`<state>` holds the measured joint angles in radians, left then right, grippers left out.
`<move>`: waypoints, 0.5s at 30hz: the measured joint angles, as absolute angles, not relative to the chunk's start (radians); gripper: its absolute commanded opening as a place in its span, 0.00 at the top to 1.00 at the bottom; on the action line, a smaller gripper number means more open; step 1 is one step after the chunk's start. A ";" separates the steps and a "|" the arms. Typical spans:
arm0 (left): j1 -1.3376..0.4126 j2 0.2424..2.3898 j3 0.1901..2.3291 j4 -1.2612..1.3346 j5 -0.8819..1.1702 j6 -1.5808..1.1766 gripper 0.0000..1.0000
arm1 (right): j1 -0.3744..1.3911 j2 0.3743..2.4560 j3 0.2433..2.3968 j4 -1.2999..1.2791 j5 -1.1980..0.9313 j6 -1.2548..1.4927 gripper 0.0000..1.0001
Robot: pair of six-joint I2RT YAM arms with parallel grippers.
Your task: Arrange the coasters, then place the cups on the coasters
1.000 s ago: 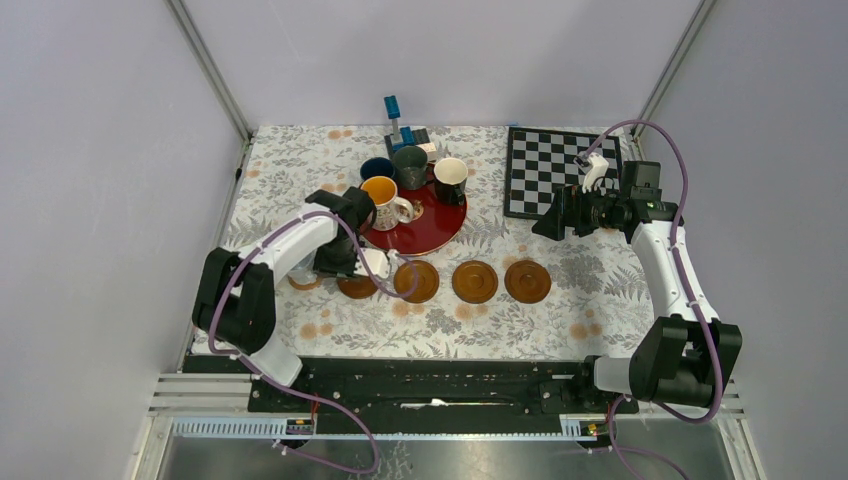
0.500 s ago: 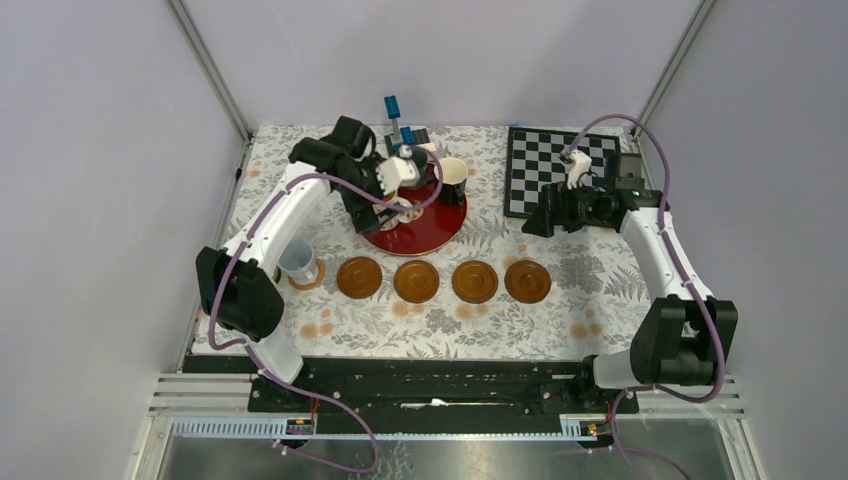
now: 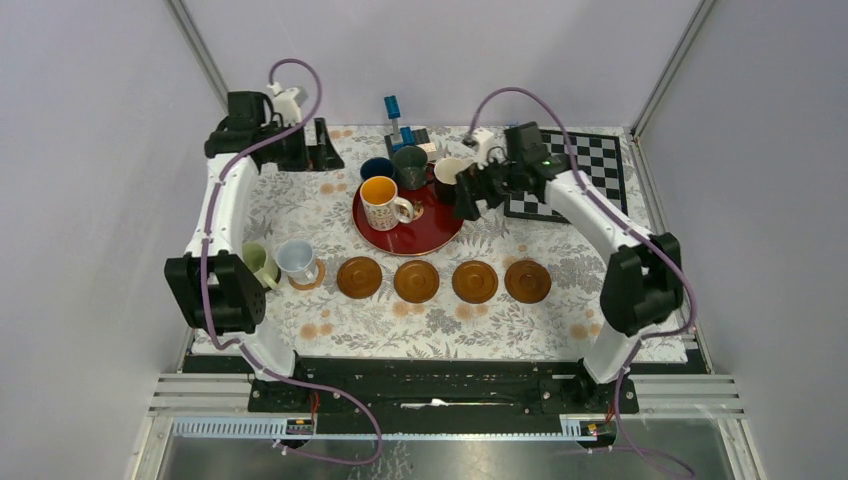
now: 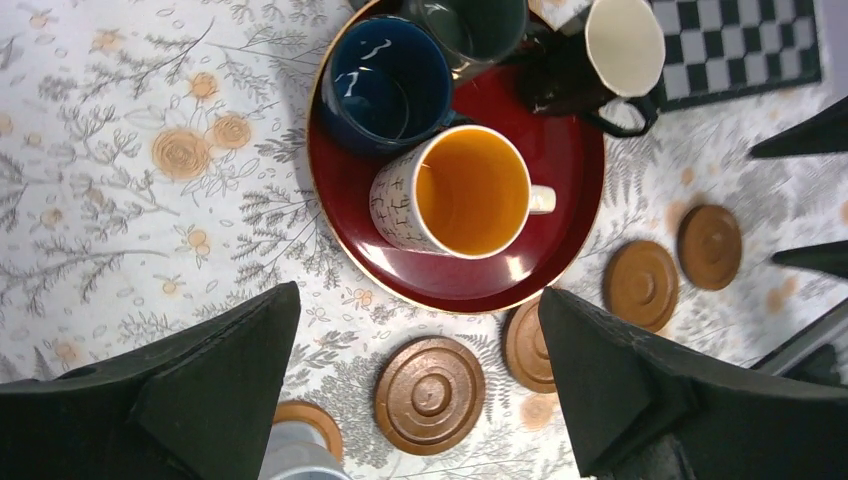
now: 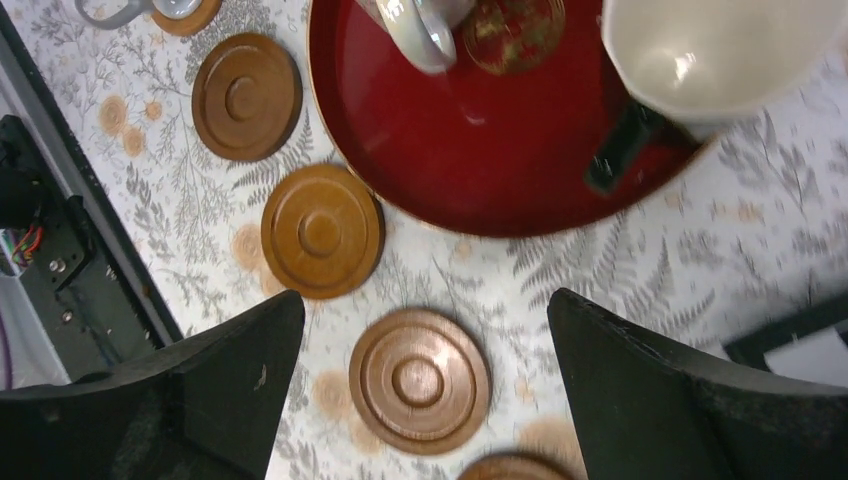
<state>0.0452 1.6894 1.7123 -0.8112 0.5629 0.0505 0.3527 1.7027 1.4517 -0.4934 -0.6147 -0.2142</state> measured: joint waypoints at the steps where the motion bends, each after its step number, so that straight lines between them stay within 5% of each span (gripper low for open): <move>1: 0.070 1.687 1.712 -0.809 0.580 0.023 0.01 | 0.376 1.729 1.474 -0.481 -0.606 -0.212 0.01; 15: 0.141 1.452 1.593 -0.921 0.562 0.011 0.01 | 0.614 2.164 1.939 -0.462 -0.442 -0.225 0.09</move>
